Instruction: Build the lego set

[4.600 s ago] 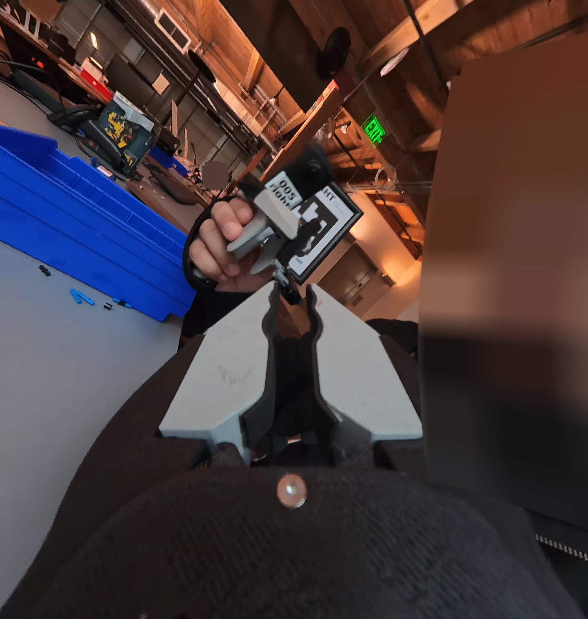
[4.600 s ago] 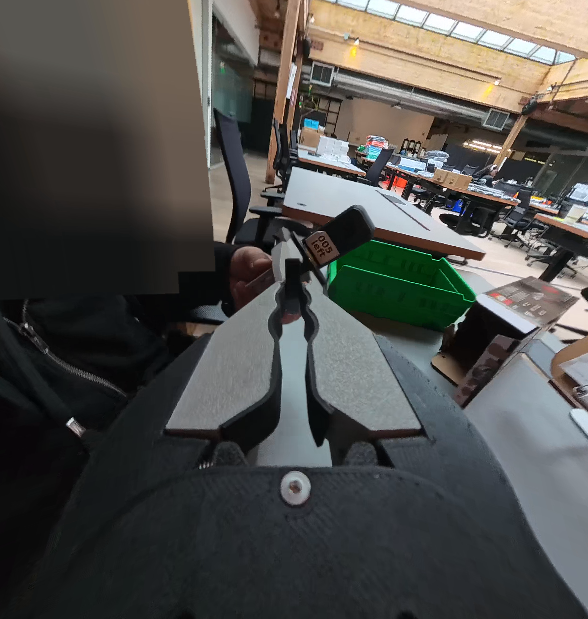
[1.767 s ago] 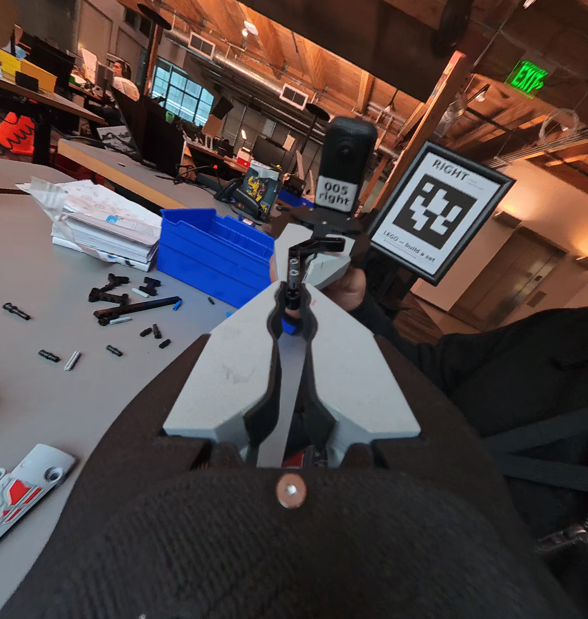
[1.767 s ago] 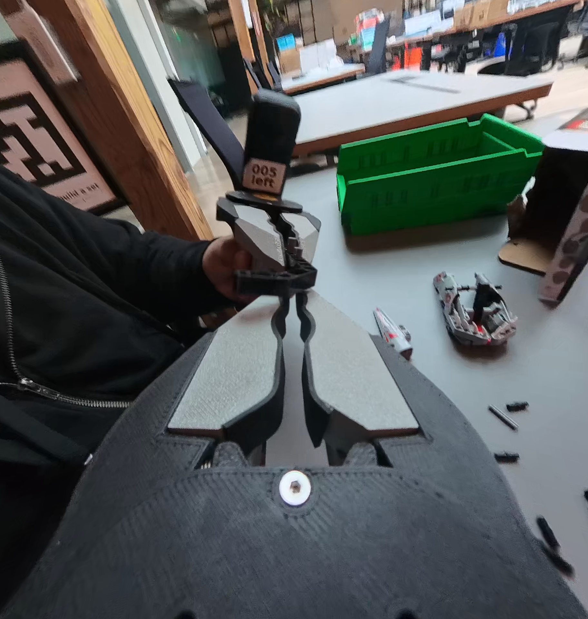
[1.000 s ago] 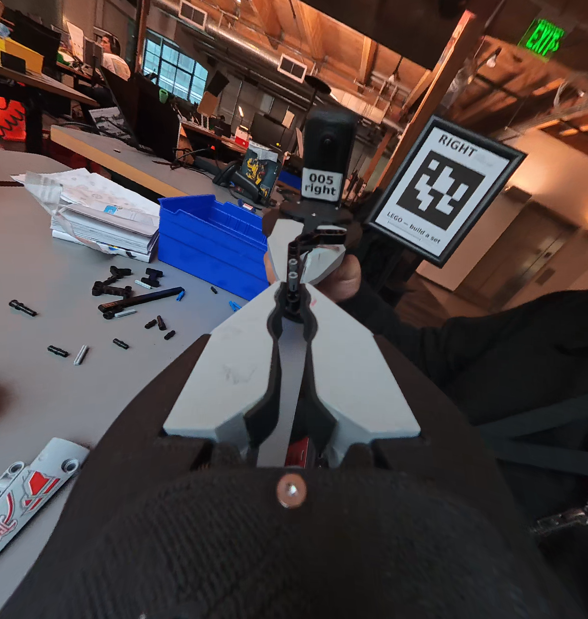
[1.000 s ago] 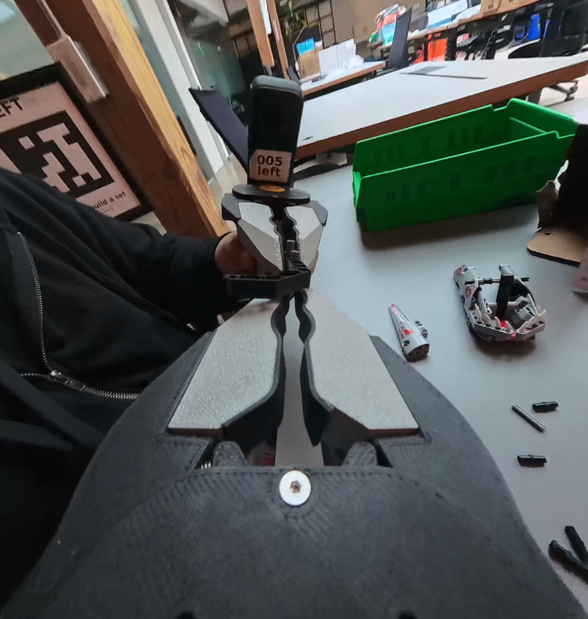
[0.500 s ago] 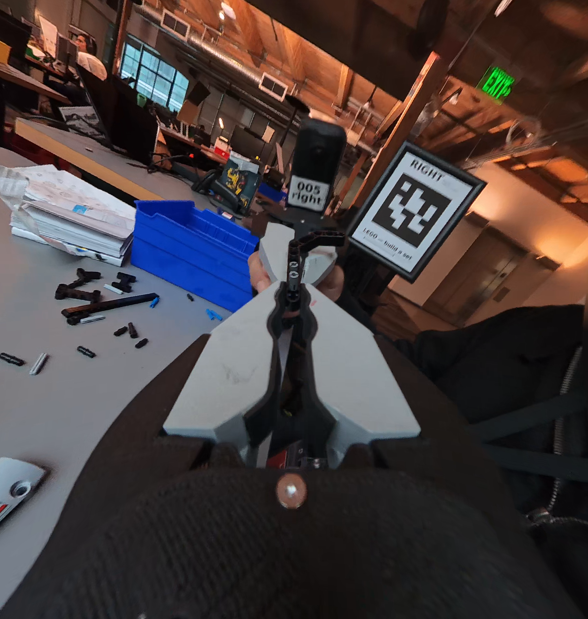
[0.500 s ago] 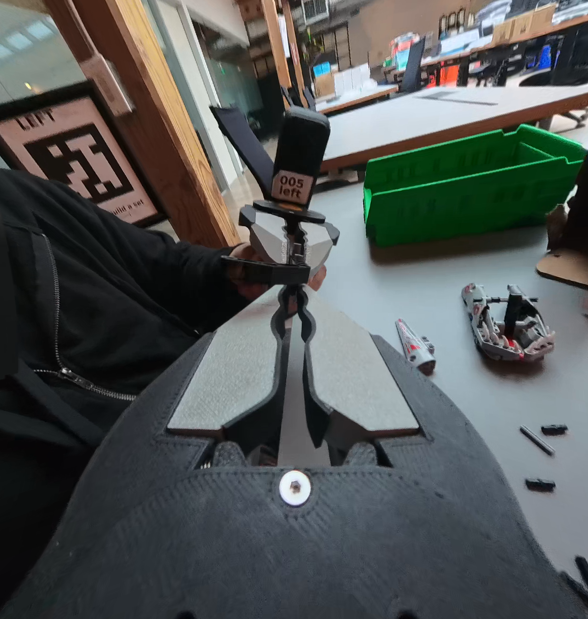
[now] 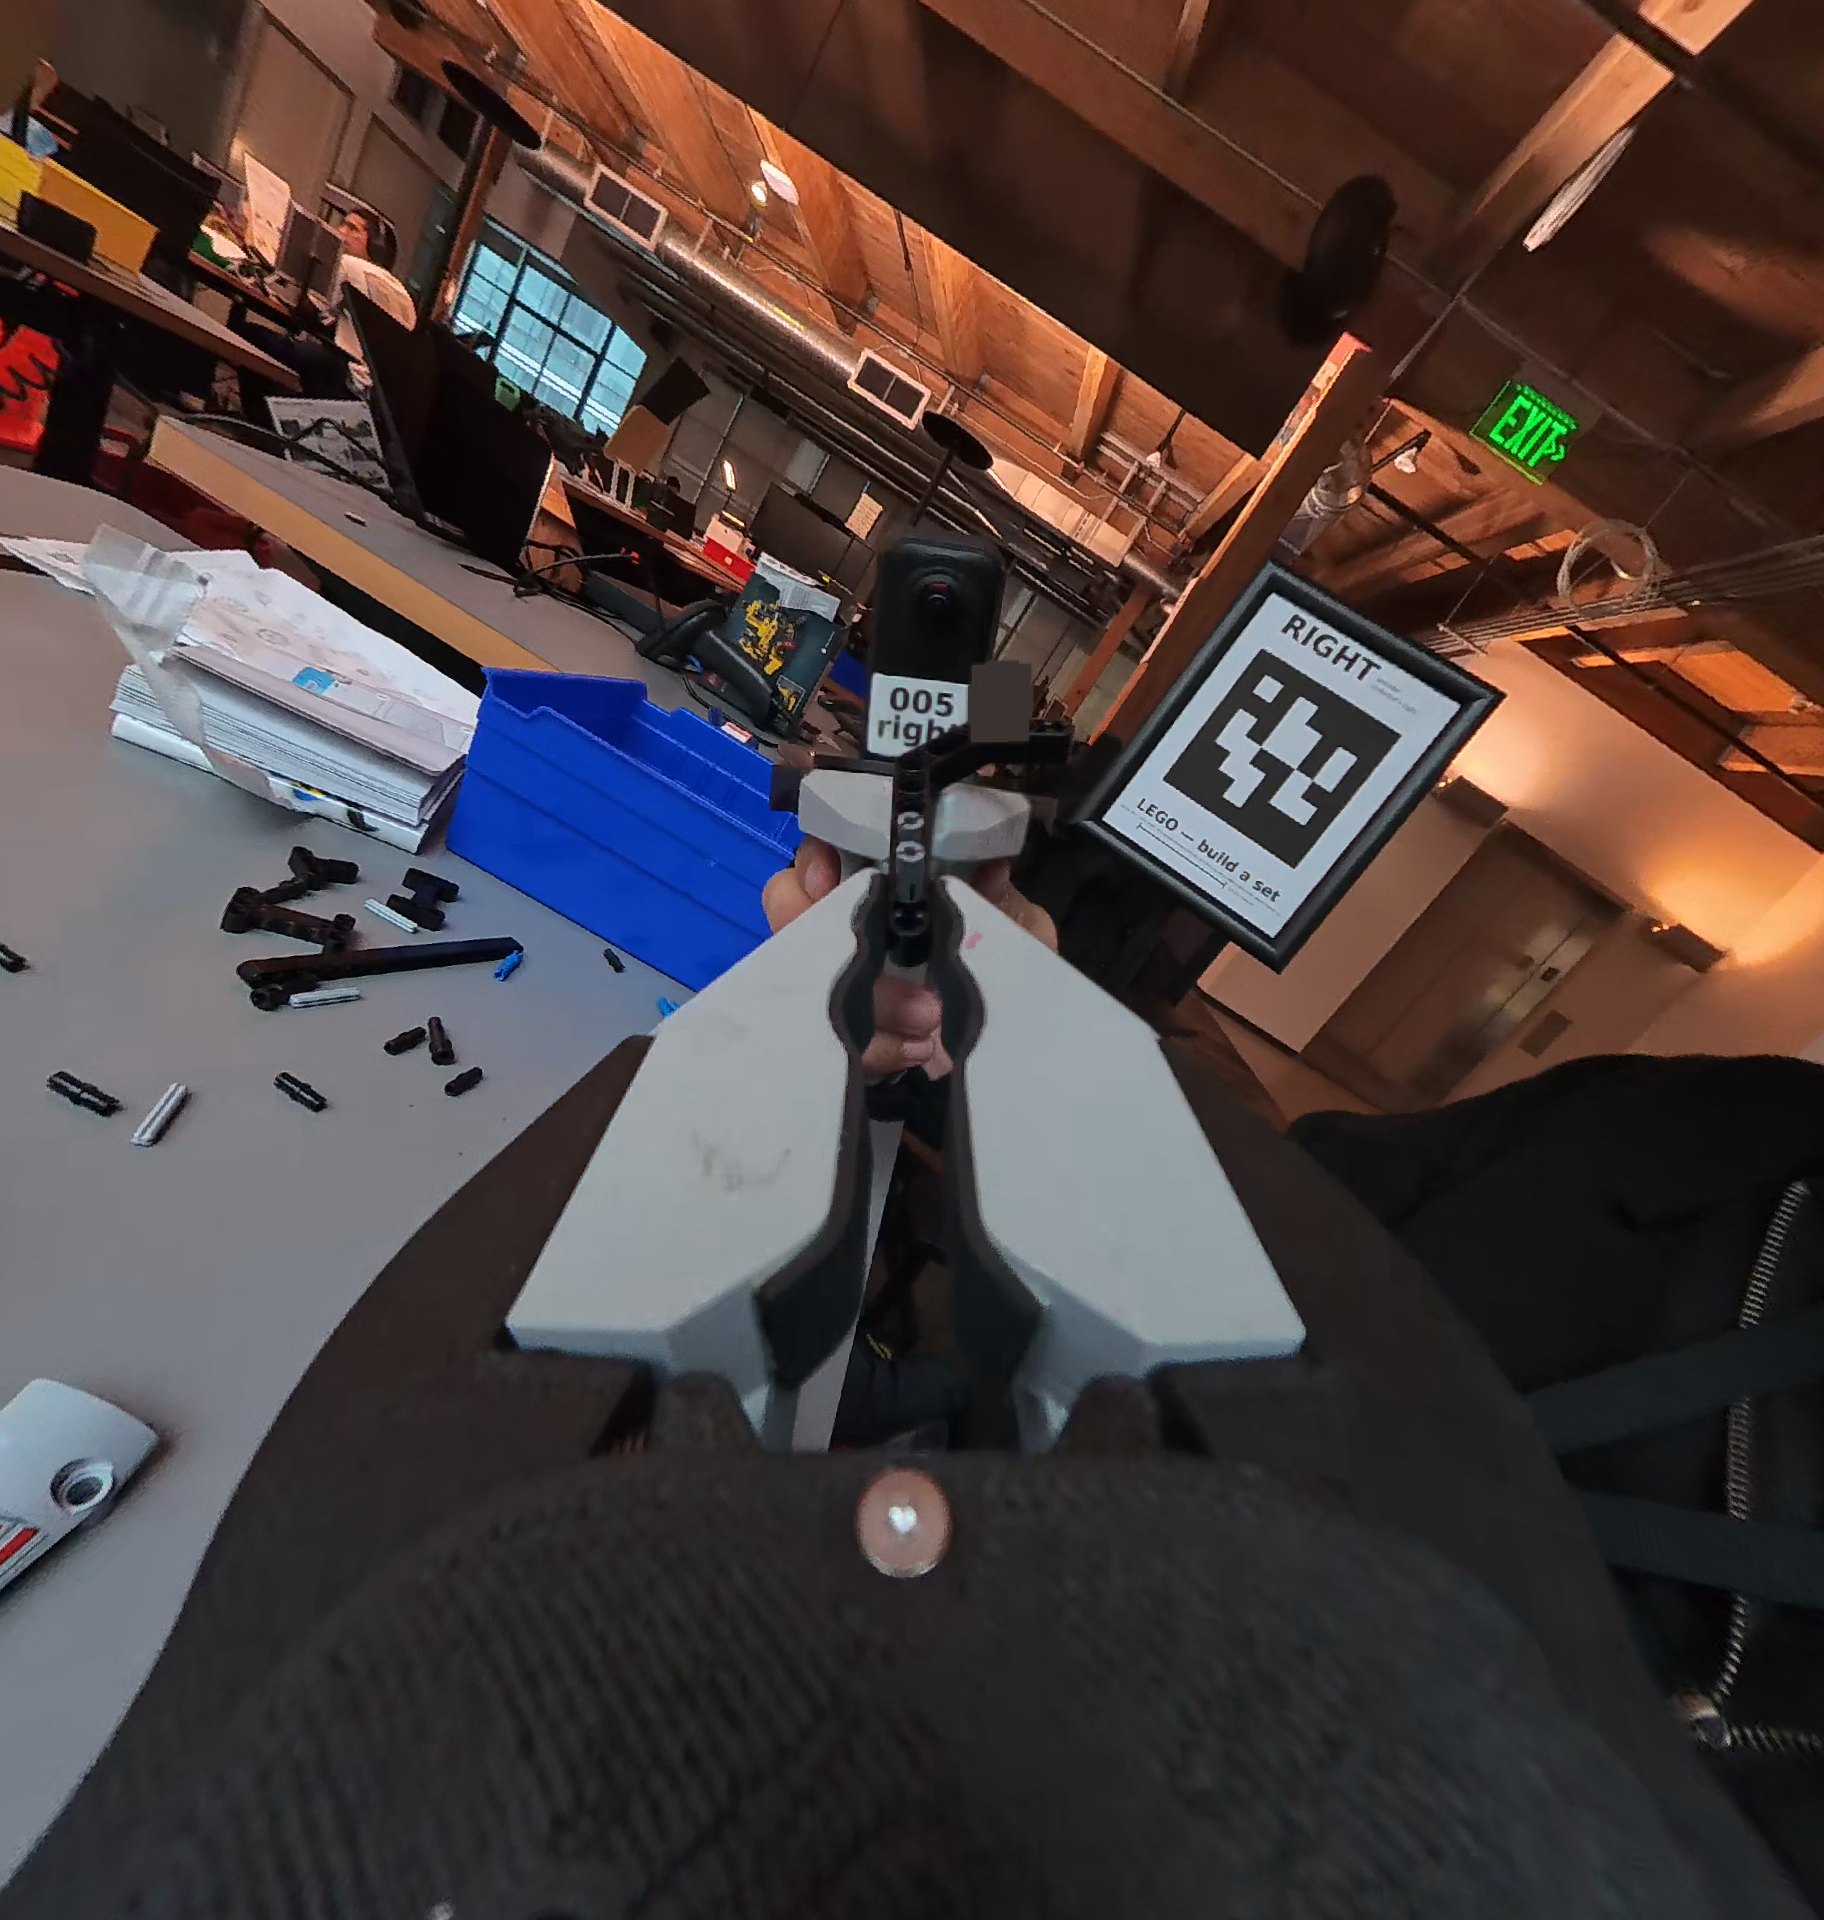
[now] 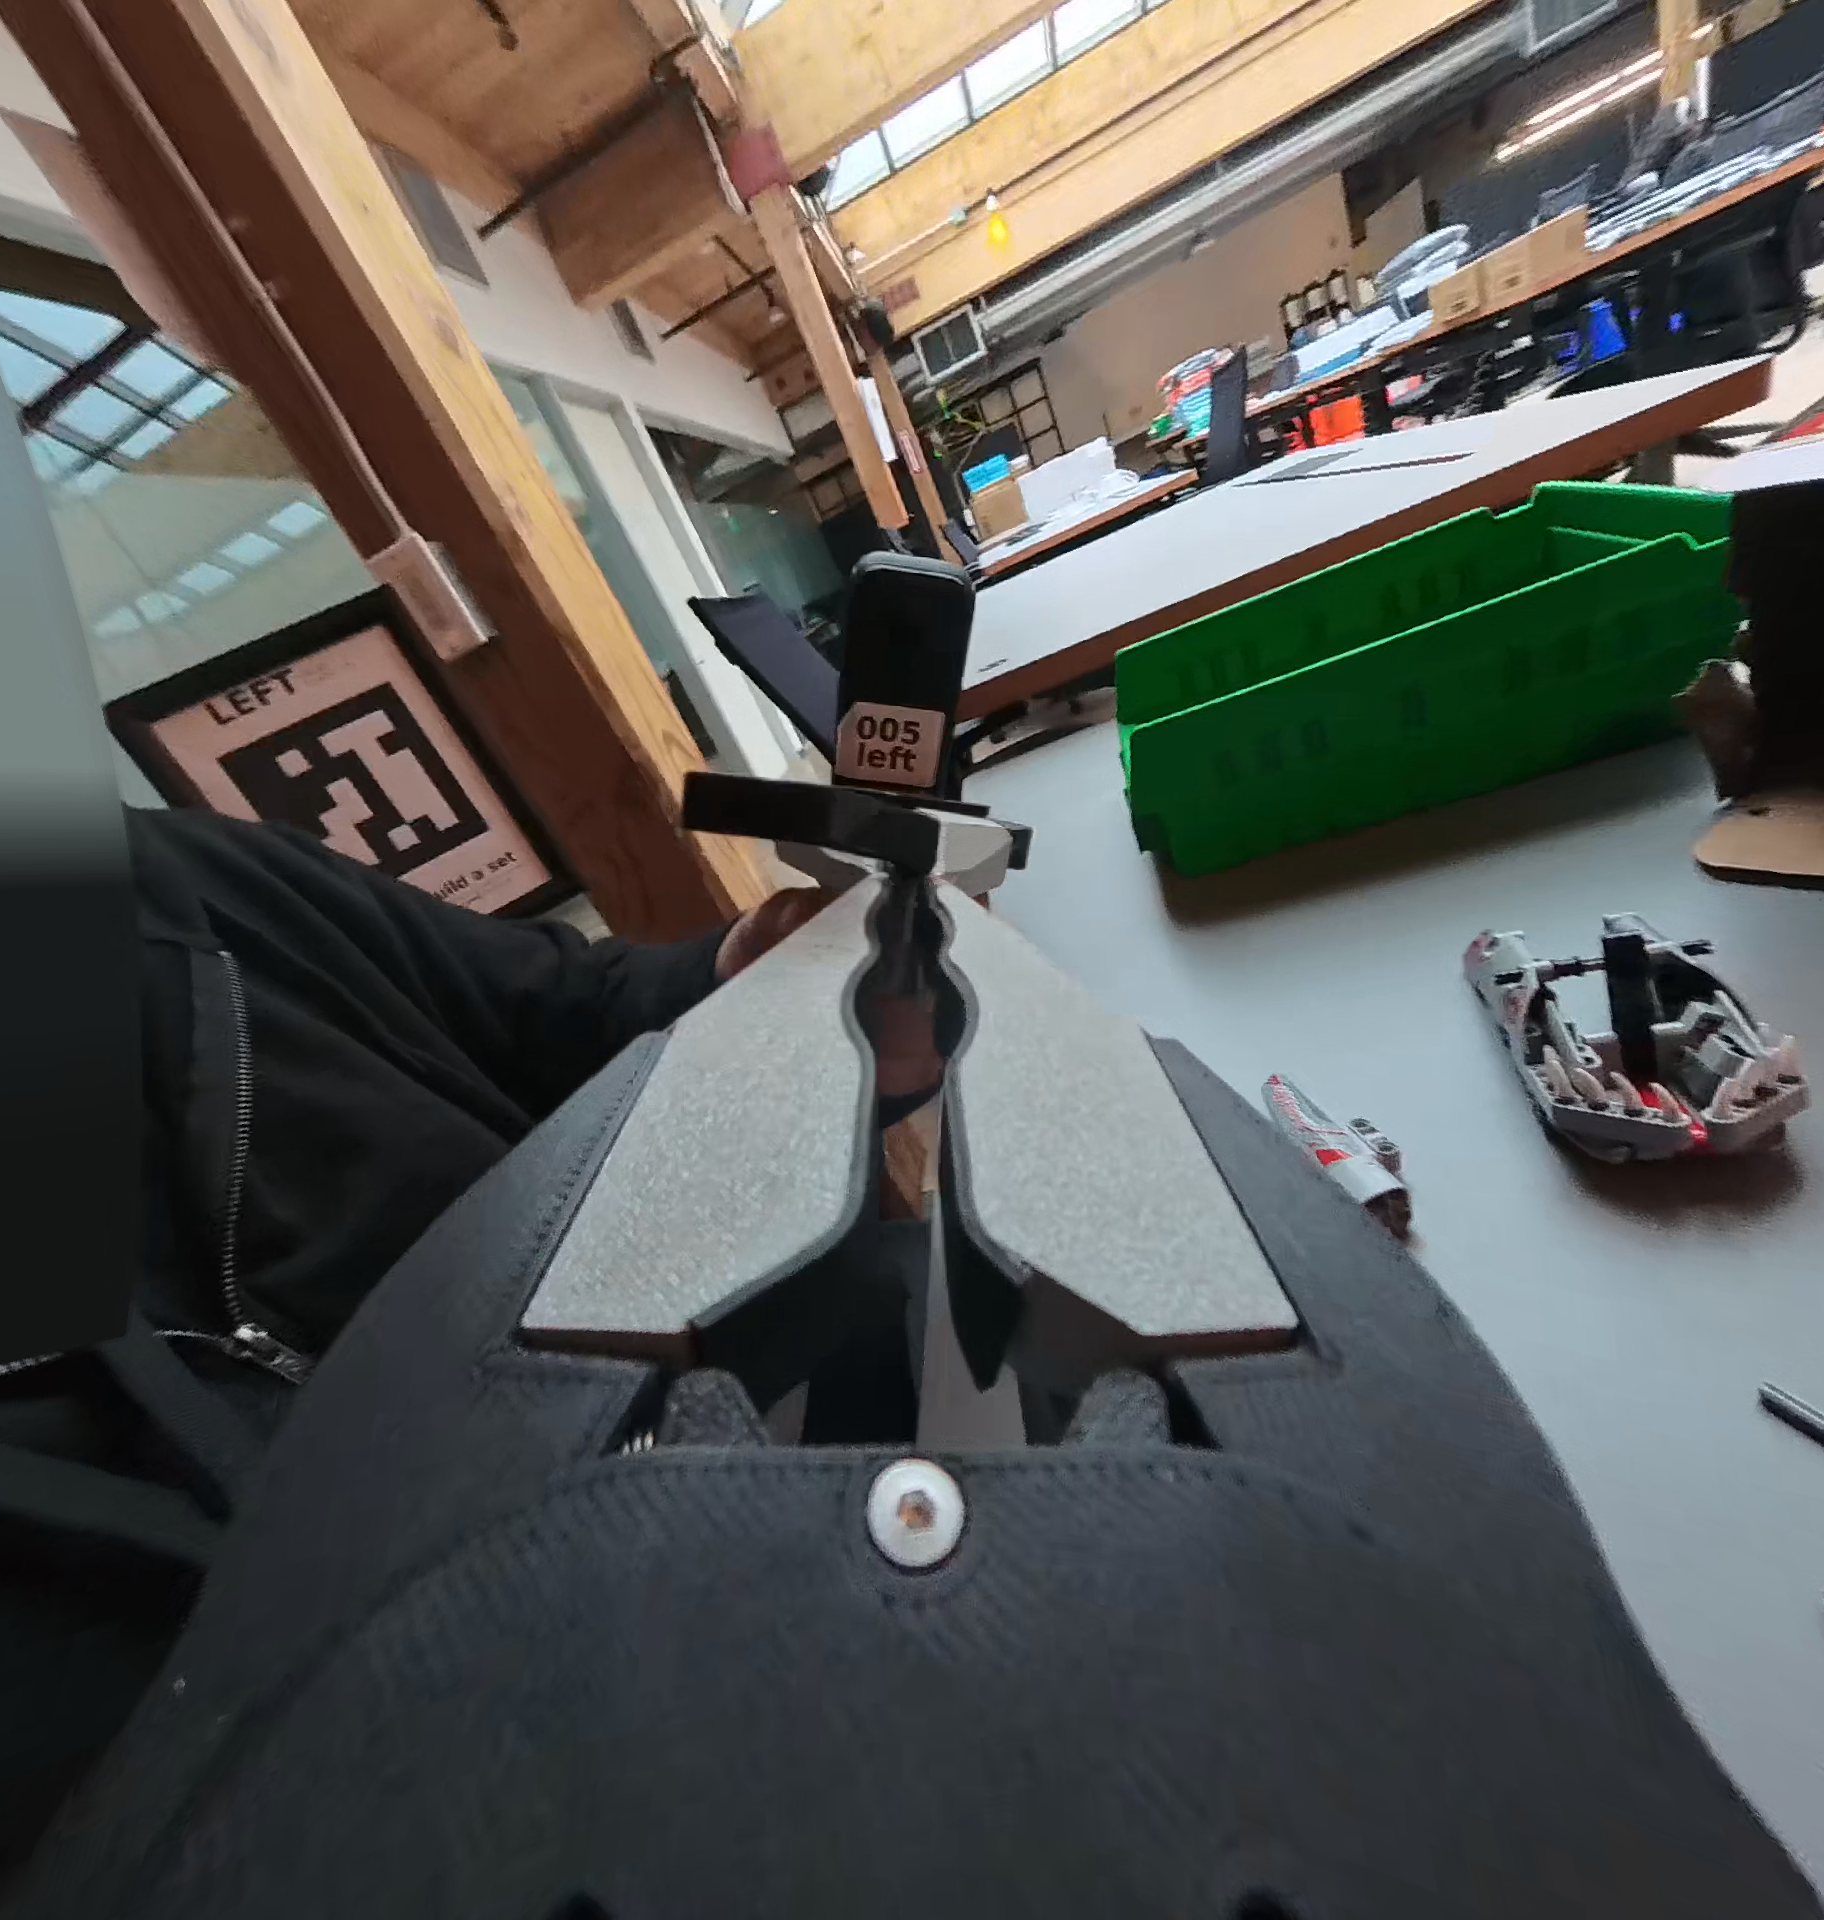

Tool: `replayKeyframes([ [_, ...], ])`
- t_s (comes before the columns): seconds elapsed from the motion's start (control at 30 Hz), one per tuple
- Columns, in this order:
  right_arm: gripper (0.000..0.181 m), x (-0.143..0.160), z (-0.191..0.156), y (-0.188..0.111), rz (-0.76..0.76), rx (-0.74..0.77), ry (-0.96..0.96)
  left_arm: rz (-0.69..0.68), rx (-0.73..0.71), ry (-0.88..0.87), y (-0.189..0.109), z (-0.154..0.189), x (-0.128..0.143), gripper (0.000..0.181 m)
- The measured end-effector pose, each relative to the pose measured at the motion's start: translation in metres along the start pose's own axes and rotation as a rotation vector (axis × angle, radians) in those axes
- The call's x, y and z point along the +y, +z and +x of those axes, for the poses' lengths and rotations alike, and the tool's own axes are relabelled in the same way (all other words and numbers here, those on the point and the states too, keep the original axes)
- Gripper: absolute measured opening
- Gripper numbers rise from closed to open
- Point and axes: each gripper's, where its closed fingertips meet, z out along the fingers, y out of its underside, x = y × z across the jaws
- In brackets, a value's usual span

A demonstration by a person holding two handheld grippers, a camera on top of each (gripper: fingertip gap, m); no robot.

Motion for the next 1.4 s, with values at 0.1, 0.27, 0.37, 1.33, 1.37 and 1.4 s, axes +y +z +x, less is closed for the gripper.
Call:
replayKeyframes([
  [0.1,0.006,0.005,0.001,0.005,-0.021,0.018,-0.021,0.007,-0.010,-0.011,0.001,-0.002,0.002,0.005],
  [0.27,0.002,0.009,0.002,0.006,-0.023,0.016,-0.002,0.005,-0.011,-0.015,0.002,-0.003,0.004,0.006],
  [0.37,0.001,0.012,0.000,0.005,-0.055,-0.001,0.011,-0.032,-0.003,0.006,0.002,-0.001,0.006,0.006],
  [1.33,0.003,0.128,0.144,-0.068,-0.842,0.767,-0.167,-0.040,-0.102,-0.034,-0.021,-0.048,-0.007,0.005],
  [1.37,0.003,0.125,0.144,-0.067,-0.821,0.764,-0.168,-0.041,-0.098,-0.048,-0.021,-0.049,-0.006,0.005],
  [1.4,0.008,0.122,0.142,-0.065,-0.796,0.741,-0.164,-0.044,-0.097,-0.055,-0.021,-0.051,-0.005,0.005],
])
